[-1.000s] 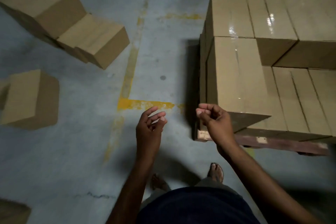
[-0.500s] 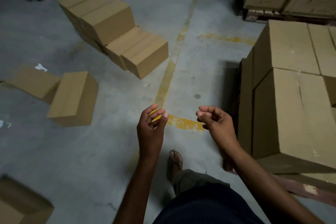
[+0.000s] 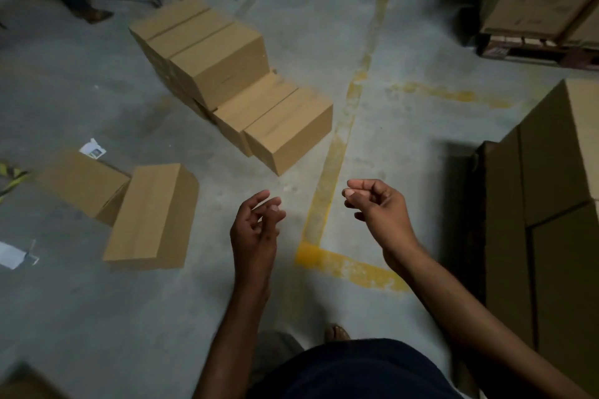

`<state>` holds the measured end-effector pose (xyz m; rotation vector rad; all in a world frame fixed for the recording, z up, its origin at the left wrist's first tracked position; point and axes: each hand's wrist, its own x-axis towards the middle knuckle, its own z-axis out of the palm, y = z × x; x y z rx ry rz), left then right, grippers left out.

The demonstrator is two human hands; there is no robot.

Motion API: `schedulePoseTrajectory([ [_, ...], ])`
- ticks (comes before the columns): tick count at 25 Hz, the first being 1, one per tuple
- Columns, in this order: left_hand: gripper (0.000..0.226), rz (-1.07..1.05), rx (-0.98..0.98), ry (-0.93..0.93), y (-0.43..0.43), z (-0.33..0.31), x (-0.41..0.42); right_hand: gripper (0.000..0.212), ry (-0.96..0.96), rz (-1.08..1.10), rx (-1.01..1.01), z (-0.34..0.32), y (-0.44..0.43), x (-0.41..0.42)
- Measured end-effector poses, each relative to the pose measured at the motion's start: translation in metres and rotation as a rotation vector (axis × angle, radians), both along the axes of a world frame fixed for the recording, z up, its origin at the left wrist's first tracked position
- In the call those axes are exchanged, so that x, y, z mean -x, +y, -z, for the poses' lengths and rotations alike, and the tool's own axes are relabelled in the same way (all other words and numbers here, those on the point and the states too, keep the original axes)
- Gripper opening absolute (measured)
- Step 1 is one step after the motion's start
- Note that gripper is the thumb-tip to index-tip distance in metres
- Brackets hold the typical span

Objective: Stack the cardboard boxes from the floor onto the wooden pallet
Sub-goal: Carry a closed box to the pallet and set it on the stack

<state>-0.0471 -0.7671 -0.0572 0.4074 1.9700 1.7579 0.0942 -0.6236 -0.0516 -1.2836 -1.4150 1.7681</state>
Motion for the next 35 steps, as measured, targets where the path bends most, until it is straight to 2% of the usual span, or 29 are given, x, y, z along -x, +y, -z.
schedulePoseTrajectory([
  [4,0.023,0.048,0.03,-0.001,0.038,0.011,0.078,0.015,-0.024,0.033,0.027,0.009,0.035,0.07],
  [13,0.022,0.157,0.02,-0.072,0.143,0.028,0.328,0.014,-0.06,0.206,0.036,0.031,0.108,0.29],
  [19,0.031,0.241,0.102,-0.212,0.216,0.053,0.446,0.015,-0.127,0.219,0.071,0.041,0.169,0.393],
  [23,0.036,0.276,0.188,-0.241,0.284,0.099,0.518,0.014,-0.191,0.261,0.118,0.086,0.237,0.451],
  [27,0.035,0.271,0.289,-0.239,0.36,0.165,0.59,0.013,-0.277,0.267,0.191,0.157,0.313,0.51],
  [35,0.037,0.482,0.509,-0.148,0.498,0.333,0.699,0.028,-0.449,0.348,0.278,0.313,0.423,0.618],
])
